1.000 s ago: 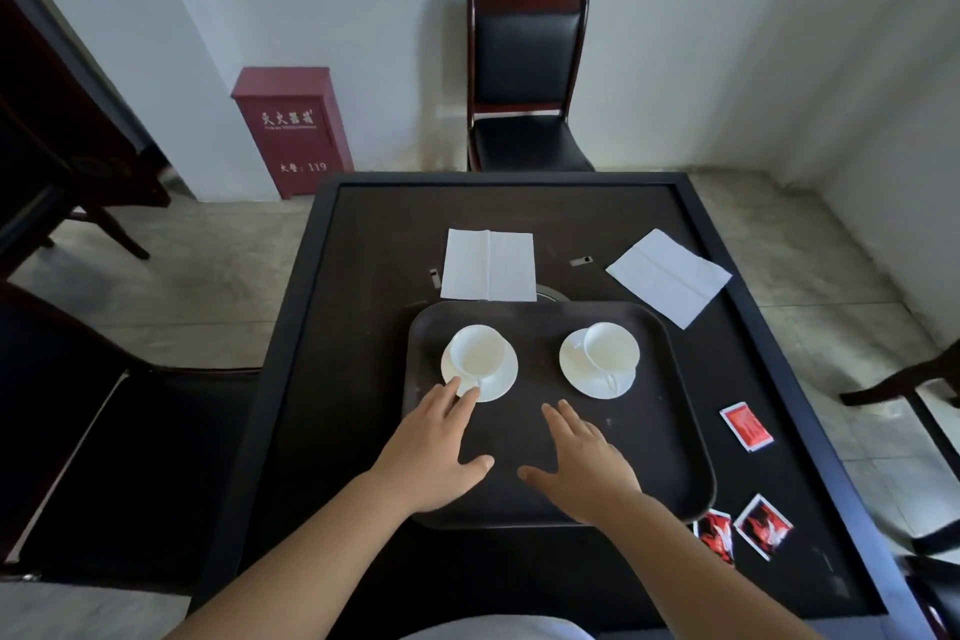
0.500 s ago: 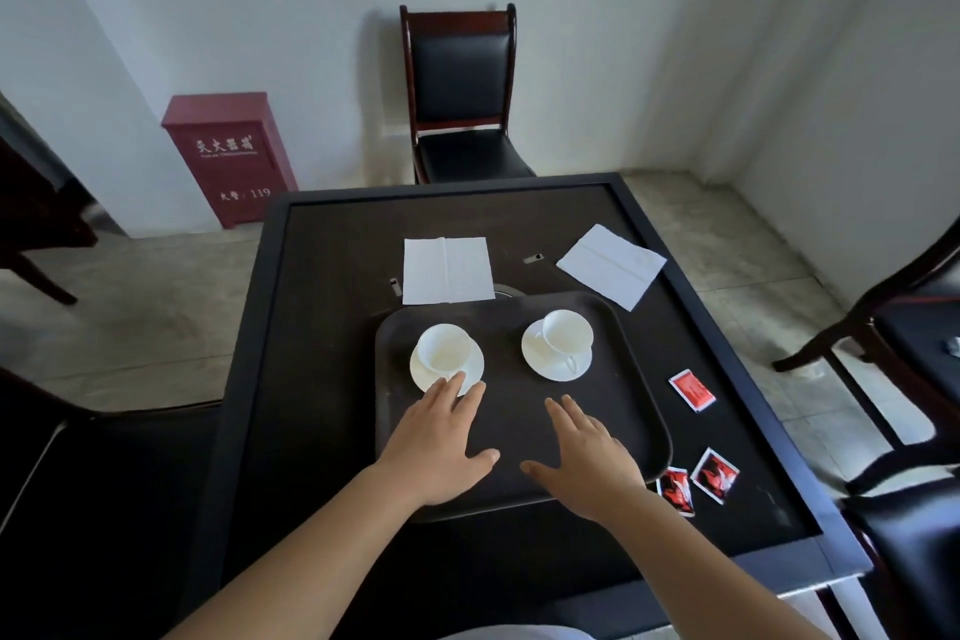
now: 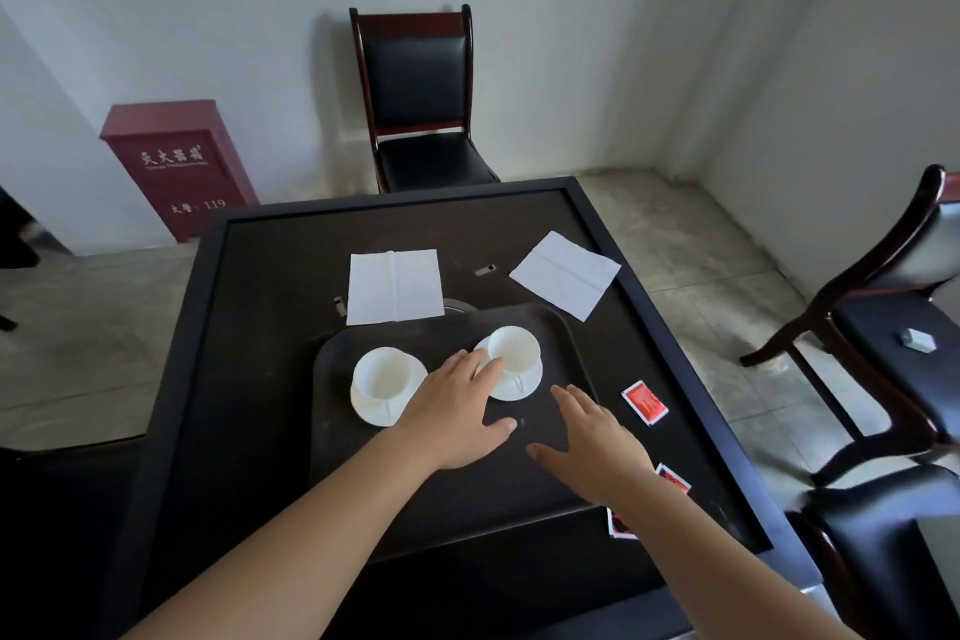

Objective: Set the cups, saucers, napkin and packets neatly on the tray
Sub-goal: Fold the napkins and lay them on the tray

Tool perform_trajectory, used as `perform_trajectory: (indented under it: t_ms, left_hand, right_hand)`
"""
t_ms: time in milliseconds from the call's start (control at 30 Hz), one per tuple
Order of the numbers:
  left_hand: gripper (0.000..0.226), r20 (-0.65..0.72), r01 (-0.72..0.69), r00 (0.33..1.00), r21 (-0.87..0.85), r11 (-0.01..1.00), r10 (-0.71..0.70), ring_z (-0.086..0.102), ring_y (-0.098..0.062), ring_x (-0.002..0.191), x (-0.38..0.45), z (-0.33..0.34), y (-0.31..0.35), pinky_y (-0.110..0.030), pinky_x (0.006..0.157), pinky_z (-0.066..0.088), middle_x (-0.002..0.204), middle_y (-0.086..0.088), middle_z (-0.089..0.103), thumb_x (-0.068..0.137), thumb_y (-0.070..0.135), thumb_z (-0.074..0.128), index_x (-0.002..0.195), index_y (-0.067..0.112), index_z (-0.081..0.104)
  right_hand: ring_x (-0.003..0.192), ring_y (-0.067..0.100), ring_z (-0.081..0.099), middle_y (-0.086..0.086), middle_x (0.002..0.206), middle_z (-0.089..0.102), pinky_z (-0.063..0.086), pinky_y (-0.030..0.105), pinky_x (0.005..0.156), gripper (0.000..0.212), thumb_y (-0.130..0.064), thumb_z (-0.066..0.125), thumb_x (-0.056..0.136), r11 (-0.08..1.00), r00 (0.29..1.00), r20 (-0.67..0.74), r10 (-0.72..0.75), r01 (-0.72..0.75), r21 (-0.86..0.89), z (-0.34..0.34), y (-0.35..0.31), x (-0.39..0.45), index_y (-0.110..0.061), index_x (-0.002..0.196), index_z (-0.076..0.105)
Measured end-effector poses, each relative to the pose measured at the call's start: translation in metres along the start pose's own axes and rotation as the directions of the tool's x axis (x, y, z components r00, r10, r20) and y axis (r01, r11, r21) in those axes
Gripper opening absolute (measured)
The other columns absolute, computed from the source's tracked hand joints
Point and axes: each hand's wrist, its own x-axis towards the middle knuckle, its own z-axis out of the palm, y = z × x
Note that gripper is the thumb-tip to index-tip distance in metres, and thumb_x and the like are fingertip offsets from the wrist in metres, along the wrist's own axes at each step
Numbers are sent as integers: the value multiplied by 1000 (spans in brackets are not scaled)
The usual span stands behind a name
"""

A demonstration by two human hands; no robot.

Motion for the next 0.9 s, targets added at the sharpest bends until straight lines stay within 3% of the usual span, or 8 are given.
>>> perform_trajectory:
  t_ms: [367,800,900]
  left_hand:
    - [71,47,-10,999,60,998,7,10,-24,151,130,-5,19,-44,117,21,164,-3,18,93,50,50,153,23,24]
    - [66,135,-70,989,105,992,56,20,-22,147,286,18,-3,-43,113,30,160,-5,26,95,46,51,152,20,29]
    - [65,183,-89,981,148,985,62,20,-23,148,324,28,-11,-46,115,30,161,-5,24,97,45,49,153,20,27]
  right_hand:
    - [143,24,28,-4,162,18,37,45,105,86,-68,52,83,1000,1000,11,-20,20,-4,-43,60,103,-30,152,18]
    - [138,25,36,-2,157,28,45,43,98,75,-59,54,89,1000,999,49,-24,25,-9,-56,114,233,-24,148,25]
    - [129,26,44,-1,147,39,48,43,91,67,-56,55,89,997,998,30,-48,50,-53,-55,126,267,-23,143,31]
